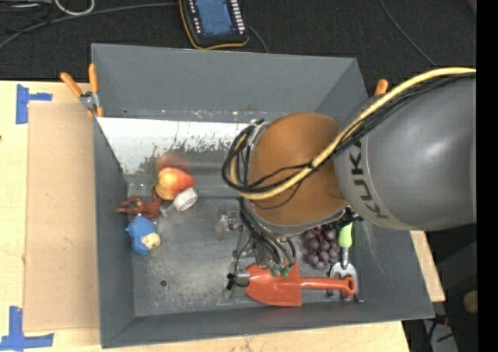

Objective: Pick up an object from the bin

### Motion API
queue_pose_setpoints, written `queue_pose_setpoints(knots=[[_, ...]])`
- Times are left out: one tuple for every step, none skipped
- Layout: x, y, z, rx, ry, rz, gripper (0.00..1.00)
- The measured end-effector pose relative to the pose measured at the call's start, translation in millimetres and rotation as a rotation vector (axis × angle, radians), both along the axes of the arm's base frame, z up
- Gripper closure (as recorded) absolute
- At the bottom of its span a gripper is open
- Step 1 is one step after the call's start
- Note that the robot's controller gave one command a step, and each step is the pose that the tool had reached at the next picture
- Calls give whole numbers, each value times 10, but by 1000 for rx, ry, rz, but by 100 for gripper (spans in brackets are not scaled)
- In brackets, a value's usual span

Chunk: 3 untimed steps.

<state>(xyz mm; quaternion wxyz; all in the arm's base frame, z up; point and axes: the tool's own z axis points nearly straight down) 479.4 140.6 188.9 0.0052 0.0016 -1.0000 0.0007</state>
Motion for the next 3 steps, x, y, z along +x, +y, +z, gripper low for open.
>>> queue_pose_setpoints(knots=[[19,-12,42,1,-8,-6,0],[-3,-752,-1212,3,-14,38,0],[50,-792,-591,7,-20,89,0]])
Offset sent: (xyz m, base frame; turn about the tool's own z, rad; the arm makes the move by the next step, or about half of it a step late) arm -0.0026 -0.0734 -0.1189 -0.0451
